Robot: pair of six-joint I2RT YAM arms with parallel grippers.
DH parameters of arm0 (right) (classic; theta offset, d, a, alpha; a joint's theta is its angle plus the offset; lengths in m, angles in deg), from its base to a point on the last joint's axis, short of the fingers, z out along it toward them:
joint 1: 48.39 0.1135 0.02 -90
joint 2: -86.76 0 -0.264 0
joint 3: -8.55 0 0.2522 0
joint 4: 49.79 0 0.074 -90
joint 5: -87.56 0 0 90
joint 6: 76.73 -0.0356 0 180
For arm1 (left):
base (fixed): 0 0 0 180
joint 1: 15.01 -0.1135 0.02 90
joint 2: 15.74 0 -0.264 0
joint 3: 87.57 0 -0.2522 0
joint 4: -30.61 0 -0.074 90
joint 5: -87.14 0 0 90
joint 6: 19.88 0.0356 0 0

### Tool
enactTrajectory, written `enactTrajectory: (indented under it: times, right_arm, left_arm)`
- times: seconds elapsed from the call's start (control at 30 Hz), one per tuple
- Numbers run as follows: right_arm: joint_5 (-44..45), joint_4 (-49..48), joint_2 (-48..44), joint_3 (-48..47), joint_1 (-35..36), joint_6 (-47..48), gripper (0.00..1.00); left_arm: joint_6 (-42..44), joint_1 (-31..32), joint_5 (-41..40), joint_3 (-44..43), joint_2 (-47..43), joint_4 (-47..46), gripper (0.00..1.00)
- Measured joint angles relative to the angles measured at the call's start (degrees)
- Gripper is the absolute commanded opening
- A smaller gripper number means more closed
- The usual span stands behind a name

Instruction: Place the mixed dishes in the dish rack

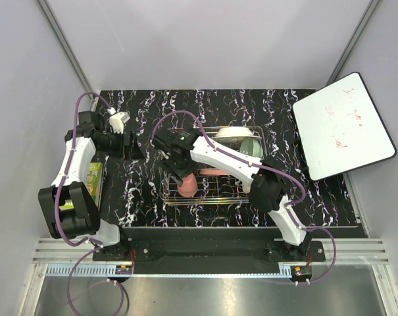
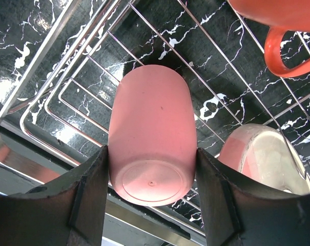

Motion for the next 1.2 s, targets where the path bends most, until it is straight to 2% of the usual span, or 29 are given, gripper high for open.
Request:
enactTrajectory:
  times: [0.03, 0.07, 0.13, 0.27, 0.37, 0.87, 1.03, 1.2]
  right_arm:
    - [0.0, 0.0, 0.1, -0.1, 0.0, 0.0, 0.36]
    - [-0.1, 0.0, 0.1, -0.2, 0.0, 0.0, 0.46]
    - [-0.1, 0.0, 0.3, -0.8, 0.0, 0.0, 0.54]
    - [-0.1, 0.0, 0.3, -2.0, 0.0, 0.2, 0.87]
    - [-0.5, 0.0, 0.3, -2.3, 0.1, 0.6, 1.0]
    - [0.4, 0.1, -1.8, -2.4, 0.0, 1.5, 1.0]
    - [4.3, -0.8, -11.6, -1.4, -0.9, 2.6, 1.0]
    - [7.0, -4.7, -27.7, 7.6, -5.4, 3.3, 1.0]
  left_arm:
    - [0.0, 0.0, 0.0, 0.0, 0.0, 0.0, 0.99]
    - [0.0, 0.0, 0.0, 0.0, 0.0, 0.0, 0.99]
    - [0.0, 0.0, 0.0, 0.0, 0.0, 0.0, 0.99]
    - [0.0, 0.0, 0.0, 0.0, 0.0, 0.0, 0.99]
    - [0.0, 0.0, 0.0, 0.0, 0.0, 0.0, 0.99]
    - [0.0, 0.0, 0.0, 0.0, 0.0, 0.0, 0.99]
    - [-0.1, 0.0, 0.0, 0.0, 0.0, 0.0, 0.99]
    - [-0.5, 0.0, -0.3, 0.2, 0.0, -0.3, 0.99]
